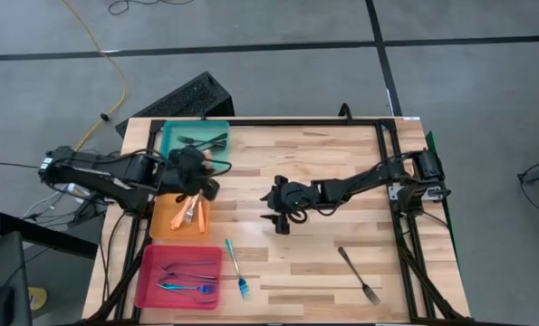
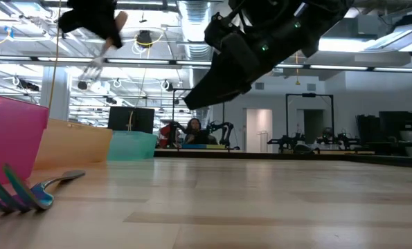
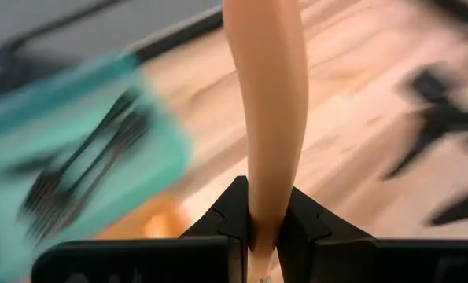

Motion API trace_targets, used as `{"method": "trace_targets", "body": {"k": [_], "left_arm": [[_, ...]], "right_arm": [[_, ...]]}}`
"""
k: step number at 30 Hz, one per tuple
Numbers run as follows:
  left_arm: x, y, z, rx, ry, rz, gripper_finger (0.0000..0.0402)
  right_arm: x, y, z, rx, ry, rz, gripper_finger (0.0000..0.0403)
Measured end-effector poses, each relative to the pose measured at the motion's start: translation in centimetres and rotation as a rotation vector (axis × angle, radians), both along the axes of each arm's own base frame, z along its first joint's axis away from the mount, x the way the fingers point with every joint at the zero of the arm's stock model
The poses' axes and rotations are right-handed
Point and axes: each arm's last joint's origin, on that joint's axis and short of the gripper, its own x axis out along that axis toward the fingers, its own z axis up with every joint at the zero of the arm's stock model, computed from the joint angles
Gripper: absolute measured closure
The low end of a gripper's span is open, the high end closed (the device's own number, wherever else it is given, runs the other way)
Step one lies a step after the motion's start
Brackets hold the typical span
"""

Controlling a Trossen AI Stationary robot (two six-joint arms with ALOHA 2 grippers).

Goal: Sort silverware by color (type)
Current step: Put the orange fork into the orange bin

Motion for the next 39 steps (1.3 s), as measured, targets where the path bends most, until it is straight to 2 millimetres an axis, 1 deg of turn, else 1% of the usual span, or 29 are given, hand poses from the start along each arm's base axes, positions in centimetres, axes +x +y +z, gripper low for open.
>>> {"method": "trace_targets", "body": {"k": [4, 7, 10, 14, 17, 22, 25, 28, 35, 39], "left_arm": [[-1.3, 1.1, -0.9, -0.088, 0.101, 0.152, 0.0383], [-1.8, 1.7, -1.1, -0.131, 0.158, 0.184, 0.0383], [-1.8, 2.4, -1.5, -0.161, 0.181, 0.187, 0.0383], [-2.4, 3.5, -3.5, -0.275, 0.260, 0.193, 0.0383], [-3.1, 3.9, -5.3, -0.358, 0.290, 0.201, 0.0383], [-4.8, 4.6, -6.8, -0.393, 0.316, 0.258, 0.0383], [-5.4, 4.8, -7.8, -0.454, 0.300, 0.241, 0.0383], [-6.2, 5.1, -9.0, -0.474, 0.333, 0.278, 0.0383], [-6.1, 5.6, -11.9, -0.547, 0.317, 0.260, 0.0383], [-6.7, 5.8, -13.1, -0.574, 0.376, 0.278, 0.0383]], "right_arm": [[0.0, 0.3, 0.0, 0.000, 0.002, 0.009, 0.0120], [-0.1, 0.6, -0.1, 0.000, 0.009, 0.016, 0.0120], [-0.2, 0.7, -0.2, -0.001, 0.021, 0.020, 0.0120], [-0.3, 1.1, -0.3, 0.003, 0.033, 0.027, 0.0120], [-0.3, 1.4, -0.3, 0.004, 0.037, 0.036, 0.0120], [-0.5, 2.0, -0.5, 0.000, 0.061, 0.051, 0.0120], [-0.5, 2.0, -0.5, -0.003, 0.063, 0.055, 0.0120], [-0.5, 2.0, -0.5, -0.004, 0.063, 0.055, 0.0120], [-0.6, 2.0, -0.5, -0.006, 0.067, 0.056, 0.0120], [-0.6, 2.0, -0.5, -0.006, 0.069, 0.056, 0.0120]]}}
